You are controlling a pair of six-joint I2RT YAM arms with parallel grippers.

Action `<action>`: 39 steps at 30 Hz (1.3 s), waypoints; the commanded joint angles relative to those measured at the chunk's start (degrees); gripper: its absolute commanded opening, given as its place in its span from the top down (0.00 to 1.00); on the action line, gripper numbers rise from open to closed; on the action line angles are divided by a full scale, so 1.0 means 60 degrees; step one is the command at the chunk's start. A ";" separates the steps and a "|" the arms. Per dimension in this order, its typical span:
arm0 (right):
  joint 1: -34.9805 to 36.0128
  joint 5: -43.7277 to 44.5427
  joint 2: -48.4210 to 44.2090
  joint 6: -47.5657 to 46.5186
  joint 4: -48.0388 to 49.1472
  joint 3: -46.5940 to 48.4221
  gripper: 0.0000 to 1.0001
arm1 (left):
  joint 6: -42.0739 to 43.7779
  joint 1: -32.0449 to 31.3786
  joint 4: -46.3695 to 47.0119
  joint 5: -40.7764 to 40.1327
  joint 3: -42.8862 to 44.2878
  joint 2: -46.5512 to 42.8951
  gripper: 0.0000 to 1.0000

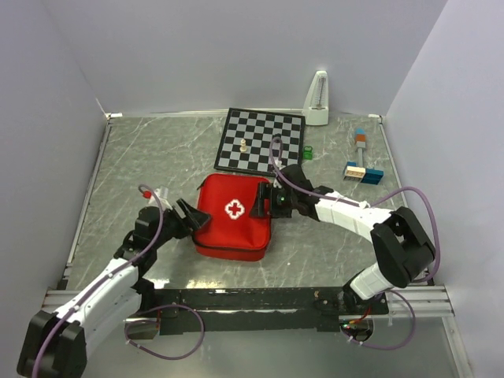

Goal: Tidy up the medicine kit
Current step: Adjust the medicine box at the center of the board.

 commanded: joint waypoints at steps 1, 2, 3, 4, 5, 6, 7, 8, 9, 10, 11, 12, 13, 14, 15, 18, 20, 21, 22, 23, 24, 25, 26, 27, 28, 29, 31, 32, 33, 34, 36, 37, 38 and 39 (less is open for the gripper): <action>0.0055 0.1111 0.0176 -0.1511 -0.1002 0.1244 0.17 | 0.0050 -0.2131 0.0629 0.1774 0.0085 -0.0292 0.20; 0.0055 0.1288 0.0220 -0.1716 -0.1208 0.1449 0.17 | 0.0197 -0.2658 0.0453 0.1452 0.0231 -0.0278 0.19; 0.0055 0.1420 0.0264 -0.1935 -0.1413 0.1640 0.17 | 0.0271 -0.3011 0.0321 0.1202 0.0349 -0.0234 0.18; 0.0055 0.1566 0.0322 -0.2083 -0.1589 0.1830 0.17 | 0.0300 -0.3276 0.0146 0.0982 0.0495 -0.0147 0.18; 0.0055 0.1713 0.0381 -0.2186 -0.1751 0.1948 0.17 | 0.0315 -0.3438 0.0013 0.0820 0.0583 -0.0074 0.18; 0.0055 0.1888 0.0410 -0.2245 -0.1926 0.2051 0.17 | 0.0315 -0.3497 -0.0060 0.0630 0.0628 -0.0058 0.18; 0.0041 0.2035 0.0469 -0.2274 -0.2030 0.2168 0.18 | 0.0301 -0.3513 -0.0192 0.0454 0.0628 -0.0131 0.19; 0.0041 0.2124 0.0498 -0.2275 -0.2118 0.2198 0.18 | 0.0286 -0.3513 -0.0323 0.0278 0.0628 -0.0262 0.20; 0.0041 0.2240 0.0484 -0.2231 -0.2177 0.2184 0.19 | 0.0272 -0.3527 -0.0513 0.0001 0.0628 -0.0481 0.19; 0.0041 0.2285 0.0498 -0.2187 -0.2221 0.2126 0.20 | 0.0242 -0.3513 -0.0776 -0.0335 0.0614 -0.0701 0.19; 0.0041 0.2315 0.0499 -0.2129 -0.2236 0.2053 0.20 | 0.0242 -0.3527 -0.0967 -0.0527 0.0585 -0.0964 0.19; 0.0041 0.2373 0.0499 -0.2070 -0.2250 0.1979 0.21 | 0.0199 -0.3513 -0.1158 -0.0732 0.0555 -0.1198 0.19; 0.0026 0.2446 0.0484 -0.1982 -0.2279 0.1863 0.22 | 0.0111 -0.3527 -0.1464 -0.1068 0.0541 -0.1375 0.18; -0.0003 0.2476 0.0484 -0.1909 -0.2309 0.1760 0.23 | -0.0020 -0.3513 -0.1743 -0.1492 0.0540 -0.1507 0.18; -0.0018 0.2418 0.0411 -0.1850 -0.2295 0.1585 0.24 | -0.0065 -0.3527 -0.1949 -0.1873 0.0526 -0.1595 0.19; -0.0033 0.2169 0.0177 -0.1704 -0.1959 0.0941 0.24 | -0.0197 -0.3513 -0.2098 -0.2491 0.0526 -0.1568 0.18; -0.0047 0.1994 0.0103 -0.1543 -0.1841 0.0618 0.22 | -0.0139 -0.3513 -0.1879 -0.2667 0.0526 -0.1363 0.17; -0.0033 0.1848 0.0060 -0.1441 -0.1753 0.0413 0.22 | -0.0124 -0.3498 -0.1689 -0.2856 0.0540 -0.1130 0.16; -0.0033 0.1600 0.0045 -0.1280 -0.1665 0.0266 0.22 | -0.0095 -0.3498 -0.1455 -0.2931 0.0526 -0.0910 0.16; -0.0033 0.1438 0.0015 -0.1133 -0.1563 0.0091 0.22 | -0.0037 -0.3440 -0.1047 -0.2859 0.0526 -0.0676 0.15; -0.0033 0.1276 -0.0014 -0.0987 -0.1402 -0.0085 0.22 | -0.0007 -0.3352 -0.0782 -0.2757 0.0569 -0.0354 0.16; -0.0033 0.1159 -0.0043 -0.0913 -0.1256 -0.0203 0.22 | -0.0007 -0.3207 -0.0503 -0.2596 0.0613 -0.0032 0.16; -0.0033 0.1129 0.0000 -0.0825 -0.1167 -0.0247 0.22 | 0.0008 -0.3046 -0.0196 -0.2334 0.0657 0.0348 0.17; -0.0047 0.1157 0.0059 -0.0839 -0.1152 -0.0204 0.23 | 0.0022 -0.2870 0.0126 -0.2026 0.0658 0.0714 0.19; -0.0047 0.1158 0.0233 -0.0868 -0.1181 -0.0102 0.24 | -0.0007 -0.2709 0.0405 -0.1806 0.0672 0.1023 0.21; -0.0047 0.1114 0.0380 -0.0883 -0.1181 0.0029 0.25 | -0.0036 -0.2591 0.0596 -0.1673 0.0701 0.1330 0.22; -0.0076 0.1070 0.0644 -0.0941 -0.1181 0.0263 0.26 | -0.0065 -0.2371 0.0963 -0.1438 0.0731 0.1698 0.24; -0.0106 0.1055 0.0761 -0.0956 -0.1152 0.0381 0.26 | -0.0080 -0.2269 0.1095 -0.1379 0.0745 0.1801 0.25; -0.0178 0.0997 0.0907 -0.1000 -0.1108 0.0498 0.26 | -0.0080 -0.2210 0.1270 -0.1350 0.0760 0.1846 0.25; -0.0266 0.0939 0.1054 -0.1044 -0.1064 0.0630 0.27 | -0.0095 -0.2195 0.1460 -0.1262 0.0775 0.1875 0.26; -0.0413 0.0821 0.1318 -0.1161 -0.1079 0.1010 0.27 | -0.0037 -0.2180 0.1536 -0.1203 0.0921 0.1977 0.27; -0.0457 0.0792 0.1420 -0.1263 -0.1050 0.1258 0.27 | 0.0022 -0.2180 0.1507 -0.1217 0.0994 0.2050 0.27; -0.0486 0.0748 0.1537 -0.1293 -0.1049 0.1449 0.27 | 0.0066 -0.2180 0.1419 -0.1305 0.1067 0.2109 0.27; -0.0516 0.0675 0.1655 -0.1351 -0.1107 0.1698 0.27 | 0.0124 -0.2165 0.1346 -0.1407 0.1140 0.2153 0.27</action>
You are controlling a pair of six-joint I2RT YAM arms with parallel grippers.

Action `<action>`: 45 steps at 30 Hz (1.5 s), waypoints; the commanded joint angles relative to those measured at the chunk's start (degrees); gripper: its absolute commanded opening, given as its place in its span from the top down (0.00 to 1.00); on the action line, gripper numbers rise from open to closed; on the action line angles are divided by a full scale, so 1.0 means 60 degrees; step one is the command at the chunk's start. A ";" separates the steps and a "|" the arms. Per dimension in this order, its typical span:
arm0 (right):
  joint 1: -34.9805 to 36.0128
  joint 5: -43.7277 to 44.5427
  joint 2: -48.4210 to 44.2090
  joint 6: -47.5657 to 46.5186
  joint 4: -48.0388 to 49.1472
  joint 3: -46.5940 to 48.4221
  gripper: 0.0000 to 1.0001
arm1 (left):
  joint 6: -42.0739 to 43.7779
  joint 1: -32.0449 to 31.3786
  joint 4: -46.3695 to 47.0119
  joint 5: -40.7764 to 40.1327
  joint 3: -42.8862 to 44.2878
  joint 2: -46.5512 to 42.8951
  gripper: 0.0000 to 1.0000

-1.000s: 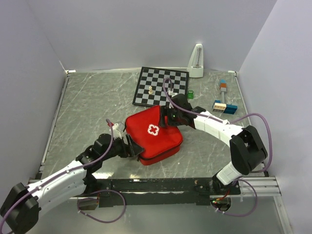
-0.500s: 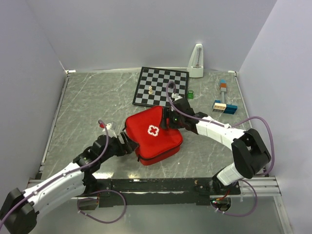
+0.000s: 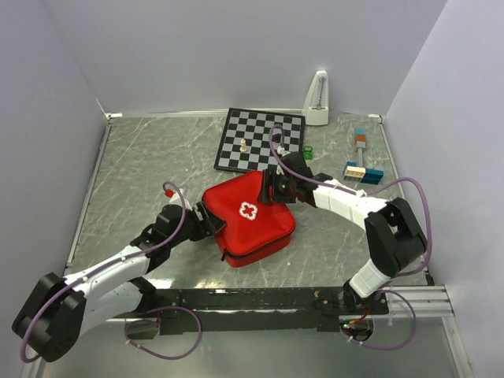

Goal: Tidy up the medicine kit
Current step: Adjust the medicine box at the center of the board.

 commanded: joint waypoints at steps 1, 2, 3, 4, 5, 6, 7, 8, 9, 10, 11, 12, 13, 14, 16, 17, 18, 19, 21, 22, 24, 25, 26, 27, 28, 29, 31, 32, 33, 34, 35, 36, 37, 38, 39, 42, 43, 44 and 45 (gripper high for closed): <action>0.0085 -0.0801 0.1072 -0.0168 -0.0536 0.0763 0.28 | 0.0285 0.0122 0.0609 -0.0169 0.0623 0.0227 0.26; 0.0085 -0.0845 0.1233 -0.0168 -0.0565 0.0983 0.28 | 0.0344 0.0224 0.0566 -0.0184 0.0682 0.0256 0.26; 0.0085 -0.0903 0.1322 -0.0124 -0.0595 0.1188 0.28 | 0.0417 0.0399 0.0536 -0.0112 0.0741 0.0299 0.26; 0.0085 -0.0962 0.1453 -0.0080 -0.0609 0.1321 0.28 | 0.0475 0.0662 0.0565 0.0063 0.0770 0.0358 0.27; 0.0071 -0.1021 0.1571 -0.0036 -0.0653 0.1510 0.28 | 0.0476 0.0911 0.0667 0.0253 0.0771 0.0417 0.28; 0.0070 -0.1108 0.1673 0.0007 -0.0683 0.1643 0.29 | 0.0418 0.1175 0.0769 0.0473 0.0771 0.0475 0.28; 0.0070 -0.1124 0.1732 0.0037 -0.0726 0.1760 0.29 | 0.0301 0.1337 0.0944 0.0663 0.0771 0.0534 0.29; 0.0070 -0.1095 0.1762 0.0052 -0.0770 0.1848 0.29 | 0.0257 0.1513 0.1076 0.0839 0.0756 0.0607 0.29; 0.0056 -0.1022 0.1719 0.0066 -0.0872 0.1878 0.28 | 0.0242 0.1543 0.1049 0.0841 0.0843 0.0622 0.29; 0.0041 -0.0862 0.1617 0.0110 -0.0960 0.1893 0.26 | 0.0271 0.1544 0.0831 0.0797 0.0931 0.0593 0.29; 0.0012 -0.0729 0.1471 0.0154 -0.1063 0.1850 0.23 | 0.0300 0.1558 0.0423 0.0724 0.1062 0.0433 0.28; -0.0032 -0.0467 0.1208 0.0198 -0.1151 0.1748 0.19 | 0.0373 0.1544 -0.0045 0.0535 0.1165 0.0098 0.26; -0.0076 -0.0247 0.0916 0.0271 -0.1311 0.1689 0.16 | 0.0417 0.1544 -0.0630 0.0272 0.1282 -0.0326 0.23; -0.0120 -0.0042 0.0623 0.0286 -0.1501 0.1659 0.13 | 0.0475 0.1544 -0.1173 0.0038 0.1370 -0.0852 0.19; -0.0149 0.0441 0.0022 0.0228 -0.1998 0.1746 0.10 | 0.0593 0.1544 -0.2402 -0.0591 0.1517 -0.2081 0.12; -0.0164 0.0734 -0.0387 0.0141 -0.2349 0.1805 0.10 | 0.0579 0.1544 -0.2974 -0.0754 0.1518 -0.2798 0.10; -0.0164 0.0954 -0.0710 0.0053 -0.2556 0.1863 0.09 | 0.0579 0.1529 -0.3371 -0.0756 0.1474 -0.3400 0.09; -0.0150 0.1203 -0.1003 -0.0050 -0.2761 0.1922 0.09 | 0.0535 0.1529 -0.3709 -0.1031 0.1358 -0.4073 0.10; -0.0091 0.1468 -0.1662 -0.0211 -0.2953 0.1894 0.09 | 0.0243 0.1529 -0.3757 -0.0409 0.0876 -0.5144 0.13; 0.0025 0.1498 -0.1985 -0.0328 -0.2837 0.1748 0.10 | 0.0082 0.1515 -0.3408 0.0219 0.0337 -0.5526 0.15; 0.0347 0.1280 -0.2600 -0.0562 -0.2443 0.1324 0.13 | -0.0502 0.1500 -0.2486 0.1305 -0.0587 -0.6158 0.21; 0.0639 0.1061 -0.2835 -0.0650 -0.2310 0.1119 0.14 | -0.0737 0.1500 -0.2163 0.1730 -0.0896 -0.6305 0.23; 0.0874 0.0928 -0.3026 -0.0724 -0.2207 0.0943 0.15 | -0.0827 0.1500 -0.2015 0.2068 -0.1160 -0.6408 0.24; 0.1094 0.0869 -0.3129 -0.0768 -0.2177 0.0854 0.15 | -0.0770 0.1471 -0.2013 0.2448 -0.1308 -0.6424 0.25; 0.1299 0.0840 -0.3203 -0.0855 -0.2148 0.0781 0.16 | -0.0740 0.1297 -0.1723 0.2626 -0.1368 -0.6409 0.25; 0.1504 0.0839 -0.3247 -0.0958 -0.2104 0.0722 0.16 | -0.0725 0.1019 -0.1662 0.2599 -0.1368 -0.6395 0.25; 0.1768 0.1029 -0.3233 -0.1076 -0.2118 0.0619 0.18 | -0.0579 0.0549 -0.2186 0.2162 -0.1150 -0.6205 0.23; 0.1842 0.0972 -0.3175 -0.1120 -0.2147 0.0633 0.18 | -0.0535 0.0388 -0.2218 0.2087 -0.1105 -0.6015 0.23; 0.1915 0.0928 -0.3131 -0.1120 -0.2119 0.0604 0.18 | -0.0549 0.0256 -0.2189 0.2115 -0.1119 -0.5854 0.24; 0.1989 0.0927 -0.3101 -0.1135 -0.2089 0.0561 0.19 | -0.0607 0.0211 -0.2145 0.2202 -0.1134 -0.5678 0.24; 0.2033 0.0913 -0.3058 -0.1120 -0.2031 0.0517 0.19 | -0.0666 0.0167 -0.2116 0.2334 -0.1192 -0.5488 0.25; 0.2062 0.0883 -0.2999 -0.1120 -0.1958 0.0444 0.19 | -0.0710 0.0167 -0.2014 0.2495 -0.1294 -0.5341 0.27; 0.2077 0.0840 -0.2941 -0.1091 -0.1899 0.0399 0.19 | -0.0754 0.0123 -0.1767 0.2656 -0.1396 -0.5224 0.29; 0.2092 0.0810 -0.2896 -0.1076 -0.1841 0.0327 0.20 | -0.0812 0.0094 -0.1634 0.2788 -0.1528 -0.5165 0.31; 0.2092 0.0795 -0.2823 -0.1076 -0.1782 0.0268 0.20 | -0.0813 0.0079 -0.1574 0.2804 -0.1573 -0.5149 0.32; 0.2092 0.0693 -0.2706 -0.1076 -0.1635 0.0092 0.20 | -0.0725 0.0064 -0.1544 0.2760 -0.1603 -0.5252 0.33; 0.2092 0.0678 -0.2662 -0.1076 -0.1606 0.0048 0.20 | -0.0725 0.0064 -0.1559 0.2716 -0.1603 -0.5194 0.34; 0.2092 0.0664 -0.2633 -0.1105 -0.1591 0.0018 0.20 | -0.0711 0.0064 -0.1486 0.2716 -0.1632 -0.5135 0.34; 0.2077 0.0634 -0.2603 -0.1120 -0.1577 0.0004 0.20 | -0.0682 0.0064 -0.1428 0.2716 -0.1661 -0.5033 0.35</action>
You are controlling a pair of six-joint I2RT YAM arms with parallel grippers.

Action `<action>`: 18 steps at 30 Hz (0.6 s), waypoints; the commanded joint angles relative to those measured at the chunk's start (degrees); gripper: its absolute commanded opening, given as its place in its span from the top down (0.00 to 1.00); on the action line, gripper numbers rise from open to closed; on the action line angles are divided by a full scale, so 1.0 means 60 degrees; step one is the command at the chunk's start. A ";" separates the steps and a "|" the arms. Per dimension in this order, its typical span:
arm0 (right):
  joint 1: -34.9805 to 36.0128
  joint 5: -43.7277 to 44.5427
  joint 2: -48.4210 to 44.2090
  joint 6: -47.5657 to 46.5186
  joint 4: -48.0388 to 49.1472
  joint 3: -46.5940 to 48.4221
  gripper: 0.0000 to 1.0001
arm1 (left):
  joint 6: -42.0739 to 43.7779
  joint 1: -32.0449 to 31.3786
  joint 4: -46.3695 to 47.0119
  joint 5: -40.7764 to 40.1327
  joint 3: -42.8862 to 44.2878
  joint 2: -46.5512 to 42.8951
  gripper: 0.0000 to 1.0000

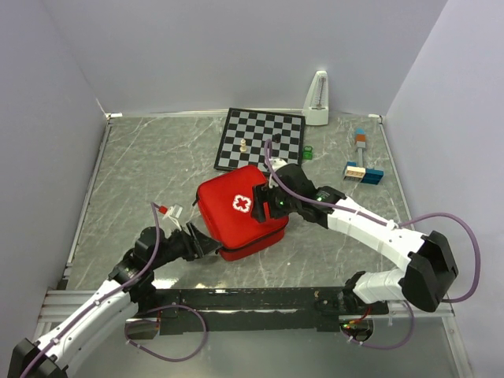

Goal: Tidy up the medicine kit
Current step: Adjust the medicine box at the center of the board.

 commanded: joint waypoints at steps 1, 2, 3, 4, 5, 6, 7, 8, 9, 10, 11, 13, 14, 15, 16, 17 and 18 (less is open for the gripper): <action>0.0074 -0.0109 0.0111 -0.0202 0.0471 -0.0168 0.21 | -0.0011 -0.0034 0.0686 0.0221 -0.0051 0.0228 0.36; 0.0074 -0.0109 0.0154 -0.0231 0.0500 -0.0182 0.21 | 0.0018 -0.0034 0.0758 0.0250 -0.0080 0.0359 0.38; 0.0074 -0.0109 0.0169 -0.0260 0.0515 -0.0197 0.21 | 0.0033 -0.0034 0.0846 0.0293 -0.0109 0.0476 0.40; 0.0074 -0.0109 0.0198 -0.0304 0.0529 -0.0212 0.21 | 0.0048 -0.0034 0.0905 0.0337 -0.0139 0.0550 0.42; 0.0074 -0.0109 0.0242 -0.0334 0.0530 -0.0226 0.21 | 0.0091 -0.0034 0.0935 0.0352 -0.0168 0.0652 0.44; 0.0074 -0.0109 0.0272 -0.0349 0.0530 -0.0241 0.21 | 0.0106 -0.0049 0.1007 0.0396 -0.0183 0.0711 0.47; 0.0074 -0.0109 0.0287 -0.0363 0.0544 -0.0241 0.21 | 0.0121 -0.0049 0.1037 0.0425 -0.0212 0.0770 0.48; 0.0074 -0.0109 0.0316 -0.0363 0.0559 -0.0270 0.21 | 0.0121 -0.0049 0.1081 0.0440 -0.0241 0.0785 0.49; 0.0074 -0.0123 0.0330 -0.0363 0.0573 -0.0285 0.21 | 0.0136 -0.0049 0.1096 0.0440 -0.0256 0.0829 0.50; 0.0074 -0.0138 0.0345 -0.0378 0.0588 -0.0285 0.21 | 0.0121 -0.0049 0.1111 0.0440 -0.0285 0.0844 0.50; 0.0074 -0.0167 0.0360 -0.0378 0.0603 -0.0300 0.21 | 0.0136 -0.0063 0.1096 0.0426 -0.0300 0.0844 0.49; 0.0074 -0.0168 0.0389 -0.0407 0.0617 -0.0314 0.21 | 0.0136 -0.0063 0.1198 0.0455 -0.0358 0.0917 0.48; 0.0074 -0.0182 0.0404 -0.0422 0.0617 -0.0314 0.21 | 0.0136 -0.0049 0.1257 0.0484 -0.0402 0.0932 0.49; 0.0074 -0.0182 0.0418 -0.0422 0.0617 -0.0329 0.21 | 0.0150 -0.0063 0.1330 0.0513 -0.0432 0.0946 0.49; 0.0074 -0.0197 0.0418 -0.0436 0.0632 -0.0329 0.21 | 0.0179 -0.0049 0.1403 0.0543 -0.0446 0.0946 0.50; 0.0074 -0.0211 0.0447 -0.0451 0.0632 -0.0329 0.22 | 0.0209 -0.0063 0.1491 0.0572 -0.0476 0.0932 0.50; 0.0074 -0.0226 0.0462 -0.0466 0.0647 -0.0358 0.22 | 0.0252 -0.0063 0.1550 0.0616 -0.0476 0.0961 0.51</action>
